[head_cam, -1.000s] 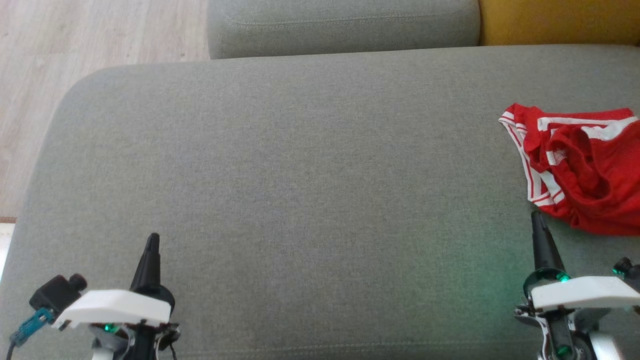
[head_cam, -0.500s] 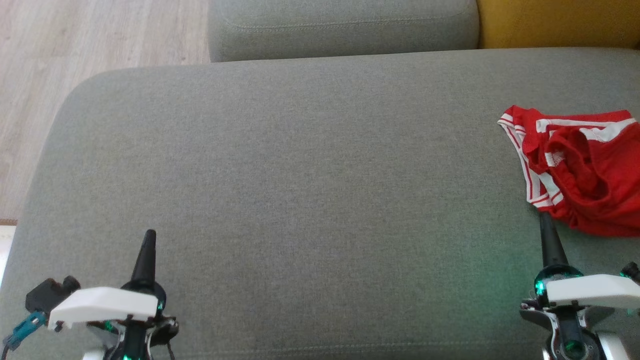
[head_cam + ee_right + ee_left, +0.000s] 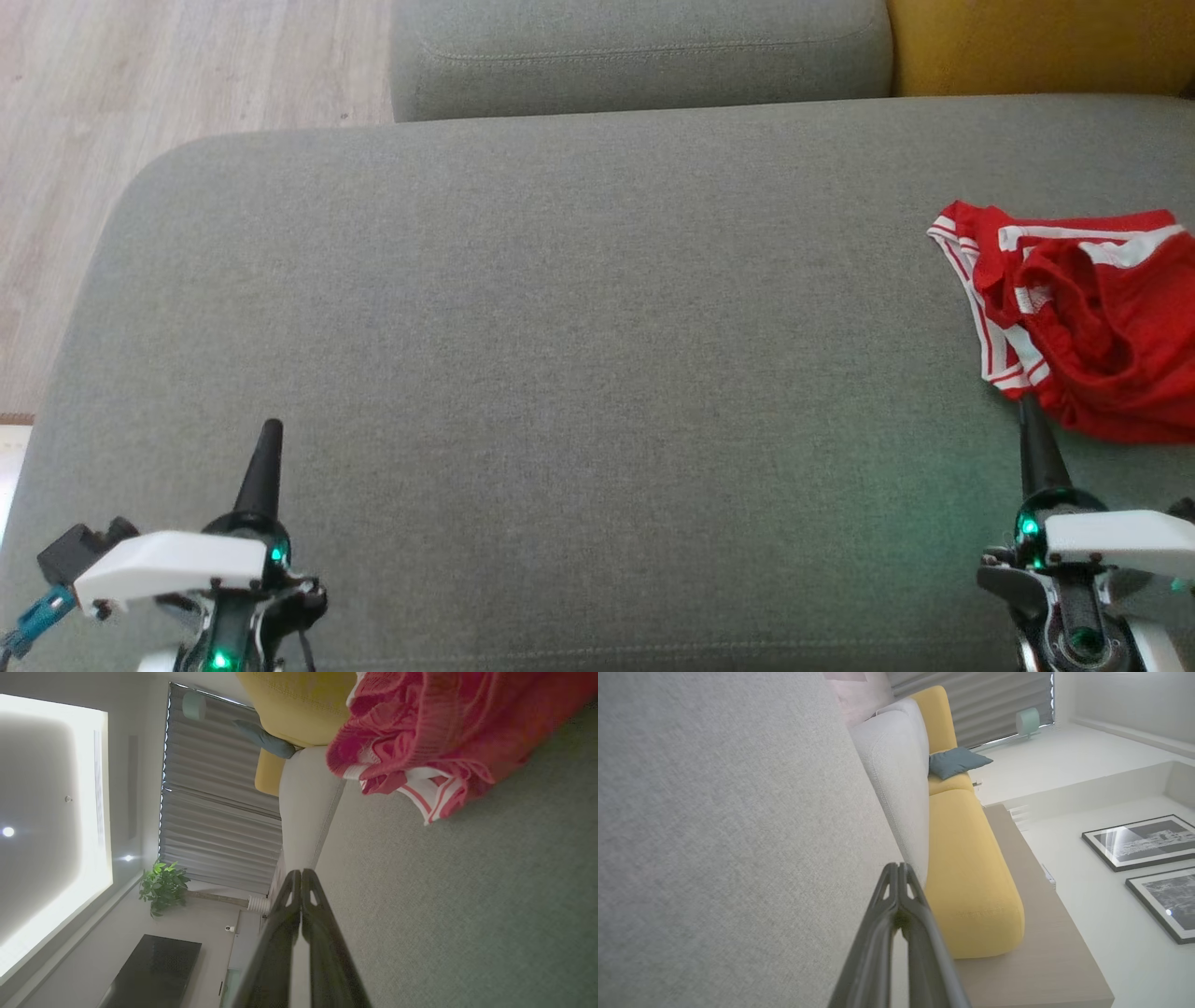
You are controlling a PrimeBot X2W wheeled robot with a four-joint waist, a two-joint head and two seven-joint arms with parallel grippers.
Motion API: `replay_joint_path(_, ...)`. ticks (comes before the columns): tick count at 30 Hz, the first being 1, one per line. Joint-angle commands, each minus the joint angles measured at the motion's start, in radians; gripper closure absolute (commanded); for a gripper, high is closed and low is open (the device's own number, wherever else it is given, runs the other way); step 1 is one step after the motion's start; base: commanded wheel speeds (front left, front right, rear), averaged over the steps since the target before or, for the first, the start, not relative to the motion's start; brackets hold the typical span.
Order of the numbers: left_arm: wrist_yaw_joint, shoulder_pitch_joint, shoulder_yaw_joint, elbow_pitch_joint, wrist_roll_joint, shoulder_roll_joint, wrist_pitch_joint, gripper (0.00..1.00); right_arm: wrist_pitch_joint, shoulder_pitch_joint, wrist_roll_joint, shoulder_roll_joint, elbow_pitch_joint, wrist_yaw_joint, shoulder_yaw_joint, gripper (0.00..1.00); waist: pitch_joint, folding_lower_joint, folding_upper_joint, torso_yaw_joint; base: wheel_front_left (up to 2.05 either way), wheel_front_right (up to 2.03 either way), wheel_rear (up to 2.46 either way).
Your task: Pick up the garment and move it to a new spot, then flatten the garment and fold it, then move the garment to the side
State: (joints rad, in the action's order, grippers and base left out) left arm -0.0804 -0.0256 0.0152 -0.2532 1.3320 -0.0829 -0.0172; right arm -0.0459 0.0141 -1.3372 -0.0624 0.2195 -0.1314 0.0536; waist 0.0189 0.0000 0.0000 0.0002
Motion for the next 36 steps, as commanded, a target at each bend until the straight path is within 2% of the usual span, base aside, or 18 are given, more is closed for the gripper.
replay_joint_path(1, -0.01, -0.055, -0.039, 0.029, 0.02, -0.005, -0.004, 1.0, -0.006, 0.057, -0.023, -0.018, -0.027, 0.001, -0.01, 1.0, 0.0, 0.0, 0.0, 0.0, 0.0, 0.0, 0.0)
replay_joint_path(25, -0.049, -0.08, -0.104, 0.009, 0.291, 0.015, -0.075, 1.0, -0.034, 0.09, -0.299, -0.017, 0.022, 0.001, 0.019, 1.0, -0.015, 0.0, 0.0, 0.0, 0.0, 0.0, 0.0)
replay_joint_path(36, -0.05, -0.081, -0.109, 0.009, 0.294, 0.018, -0.08, 1.0, -0.039, 0.091, -0.301, -0.013, 0.023, 0.001, 0.025, 1.0, -0.016, 0.0, 0.0, 0.0, 0.0, 0.0, 0.0)
